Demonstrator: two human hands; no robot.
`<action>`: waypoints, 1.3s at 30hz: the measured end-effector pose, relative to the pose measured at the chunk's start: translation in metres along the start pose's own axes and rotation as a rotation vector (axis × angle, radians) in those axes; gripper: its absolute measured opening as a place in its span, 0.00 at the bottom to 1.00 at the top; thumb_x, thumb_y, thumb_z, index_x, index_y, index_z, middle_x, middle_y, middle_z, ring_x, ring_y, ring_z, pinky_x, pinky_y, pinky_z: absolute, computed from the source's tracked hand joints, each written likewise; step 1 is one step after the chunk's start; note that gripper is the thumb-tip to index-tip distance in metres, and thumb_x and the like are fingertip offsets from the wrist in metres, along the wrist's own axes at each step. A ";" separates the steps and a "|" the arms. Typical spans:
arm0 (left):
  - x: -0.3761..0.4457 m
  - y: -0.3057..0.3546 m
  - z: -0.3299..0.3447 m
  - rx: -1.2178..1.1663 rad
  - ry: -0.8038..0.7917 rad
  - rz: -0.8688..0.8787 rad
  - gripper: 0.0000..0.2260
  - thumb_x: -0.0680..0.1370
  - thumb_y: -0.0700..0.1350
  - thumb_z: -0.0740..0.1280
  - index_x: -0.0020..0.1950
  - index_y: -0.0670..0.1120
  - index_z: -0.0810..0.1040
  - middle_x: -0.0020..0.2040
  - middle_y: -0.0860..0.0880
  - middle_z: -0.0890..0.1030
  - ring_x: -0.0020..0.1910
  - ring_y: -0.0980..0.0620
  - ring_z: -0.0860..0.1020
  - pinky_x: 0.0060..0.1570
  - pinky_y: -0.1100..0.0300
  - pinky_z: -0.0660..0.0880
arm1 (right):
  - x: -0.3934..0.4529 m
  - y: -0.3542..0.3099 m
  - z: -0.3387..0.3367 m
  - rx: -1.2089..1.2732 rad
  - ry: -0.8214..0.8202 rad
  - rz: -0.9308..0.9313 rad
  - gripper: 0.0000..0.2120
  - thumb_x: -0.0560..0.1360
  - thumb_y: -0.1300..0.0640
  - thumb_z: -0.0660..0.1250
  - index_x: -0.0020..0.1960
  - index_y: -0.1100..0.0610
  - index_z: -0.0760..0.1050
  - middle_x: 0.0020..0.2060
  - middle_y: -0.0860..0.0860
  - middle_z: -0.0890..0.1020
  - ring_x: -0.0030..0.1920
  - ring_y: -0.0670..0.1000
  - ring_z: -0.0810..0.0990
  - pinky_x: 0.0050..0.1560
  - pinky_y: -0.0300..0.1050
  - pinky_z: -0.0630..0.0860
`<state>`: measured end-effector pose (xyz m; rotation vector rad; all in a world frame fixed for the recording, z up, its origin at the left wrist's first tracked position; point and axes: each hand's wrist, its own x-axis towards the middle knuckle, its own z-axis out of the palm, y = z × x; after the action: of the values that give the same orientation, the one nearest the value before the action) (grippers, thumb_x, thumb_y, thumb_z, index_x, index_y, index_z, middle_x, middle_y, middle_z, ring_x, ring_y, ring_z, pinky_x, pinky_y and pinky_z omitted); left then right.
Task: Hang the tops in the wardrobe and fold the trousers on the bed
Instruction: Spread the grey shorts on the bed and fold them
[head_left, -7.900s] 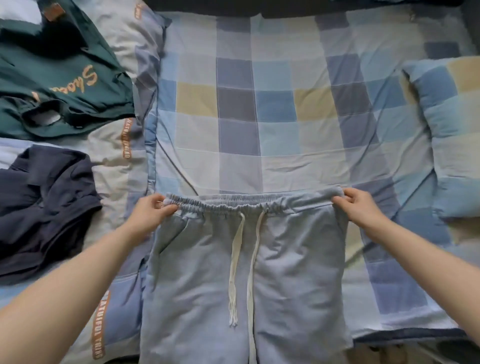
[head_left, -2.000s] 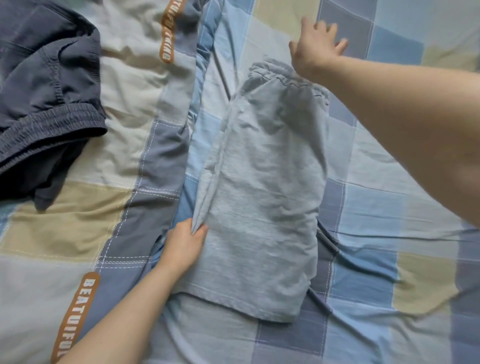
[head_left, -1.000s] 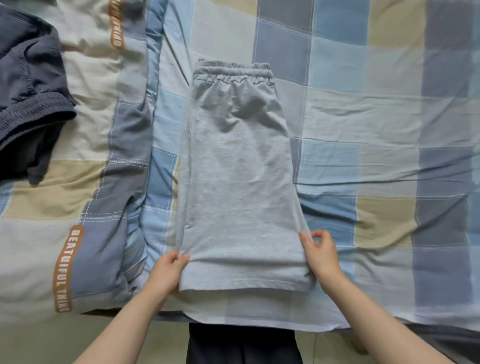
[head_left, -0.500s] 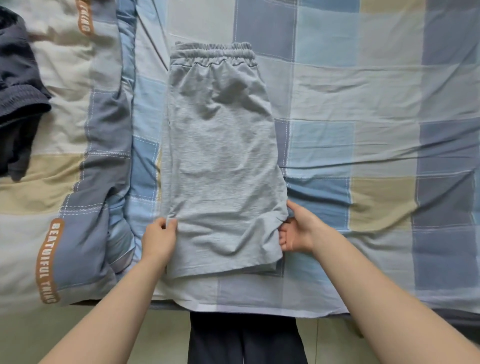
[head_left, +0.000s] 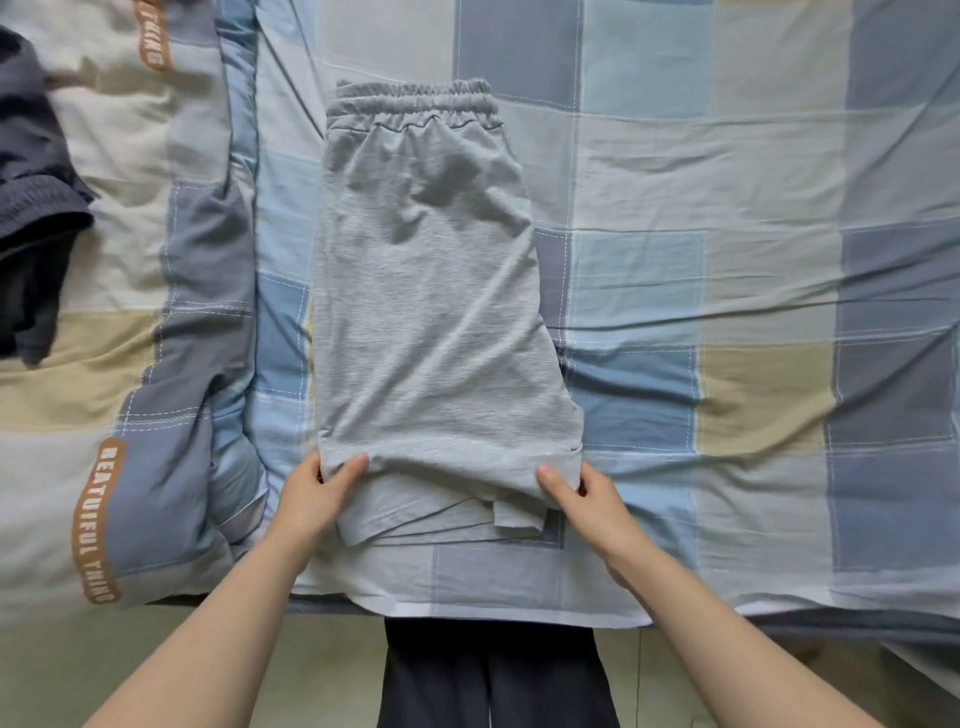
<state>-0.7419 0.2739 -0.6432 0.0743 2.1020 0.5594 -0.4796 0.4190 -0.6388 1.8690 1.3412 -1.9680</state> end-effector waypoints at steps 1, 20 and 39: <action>-0.001 -0.005 -0.003 0.019 -0.023 -0.008 0.08 0.77 0.51 0.71 0.46 0.47 0.81 0.41 0.53 0.82 0.40 0.57 0.77 0.37 0.62 0.70 | -0.002 0.000 -0.001 -0.049 0.008 -0.033 0.09 0.77 0.52 0.67 0.47 0.58 0.79 0.40 0.48 0.81 0.39 0.43 0.76 0.40 0.36 0.71; -0.056 0.059 0.102 0.746 -0.093 0.747 0.30 0.71 0.38 0.64 0.74 0.46 0.65 0.71 0.44 0.65 0.68 0.42 0.65 0.64 0.50 0.64 | 0.047 -0.054 -0.021 -0.365 0.155 -0.230 0.15 0.77 0.56 0.67 0.62 0.60 0.74 0.49 0.53 0.81 0.46 0.50 0.78 0.51 0.44 0.73; -0.035 0.051 0.084 -0.308 -0.488 -0.102 0.05 0.79 0.32 0.61 0.49 0.38 0.76 0.42 0.40 0.78 0.41 0.47 0.78 0.46 0.53 0.76 | 0.034 -0.073 0.004 -1.611 -0.296 -1.084 0.29 0.71 0.59 0.64 0.72 0.54 0.68 0.73 0.49 0.67 0.74 0.57 0.63 0.69 0.53 0.67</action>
<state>-0.6622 0.3401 -0.6335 -0.0677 1.5225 0.7162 -0.5357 0.4766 -0.6312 0.0525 2.6813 -0.4504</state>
